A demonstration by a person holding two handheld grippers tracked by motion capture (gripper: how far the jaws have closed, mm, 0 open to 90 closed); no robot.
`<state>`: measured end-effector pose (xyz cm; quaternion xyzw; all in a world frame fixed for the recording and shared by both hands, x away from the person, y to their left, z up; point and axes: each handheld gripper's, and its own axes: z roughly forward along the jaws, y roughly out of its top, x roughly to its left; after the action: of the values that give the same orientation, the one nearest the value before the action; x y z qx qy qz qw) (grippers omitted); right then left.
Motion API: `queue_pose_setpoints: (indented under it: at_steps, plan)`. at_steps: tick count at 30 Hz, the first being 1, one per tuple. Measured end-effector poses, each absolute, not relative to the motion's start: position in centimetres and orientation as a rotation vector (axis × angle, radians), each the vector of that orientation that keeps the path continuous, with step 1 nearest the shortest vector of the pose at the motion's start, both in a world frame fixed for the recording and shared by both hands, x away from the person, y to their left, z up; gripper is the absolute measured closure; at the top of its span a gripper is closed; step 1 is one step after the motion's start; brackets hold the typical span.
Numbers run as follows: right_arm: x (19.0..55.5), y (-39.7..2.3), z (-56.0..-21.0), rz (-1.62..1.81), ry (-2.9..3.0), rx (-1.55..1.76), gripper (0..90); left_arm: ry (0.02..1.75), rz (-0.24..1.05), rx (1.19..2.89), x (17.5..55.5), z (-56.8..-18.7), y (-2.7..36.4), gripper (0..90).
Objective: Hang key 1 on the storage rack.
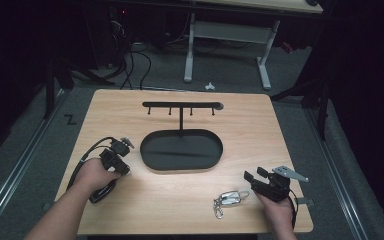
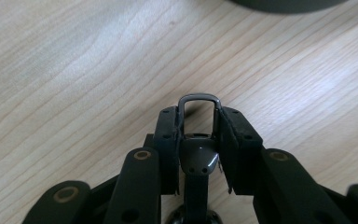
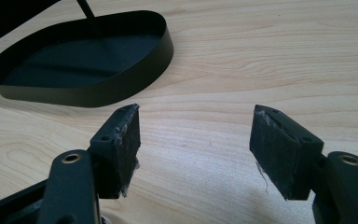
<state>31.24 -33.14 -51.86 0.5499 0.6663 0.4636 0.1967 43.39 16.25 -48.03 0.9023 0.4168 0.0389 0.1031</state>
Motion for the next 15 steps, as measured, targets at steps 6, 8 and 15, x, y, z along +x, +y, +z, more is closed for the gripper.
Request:
queue_pose_setpoints:
  at_steps: [6, 8, 15]
  plan:
    - [31.2, -33.3, -51.8, 1.304, 1.859, 1.543, 33.5, 1.228, 0.152, 2.613, 42.6, -46.6, 16.1, 70.2]
    - [31.2, -33.3, -51.9, 1.306, 1.857, 1.543, 33.5, 1.237, 0.184, 2.608, 42.3, -46.0, 16.0, 70.3]
    - [31.2, -33.4, -51.9, 1.310, 1.851, 1.553, 33.5, 1.257, 0.271, 2.533, 41.6, -44.1, 15.8, 70.3]
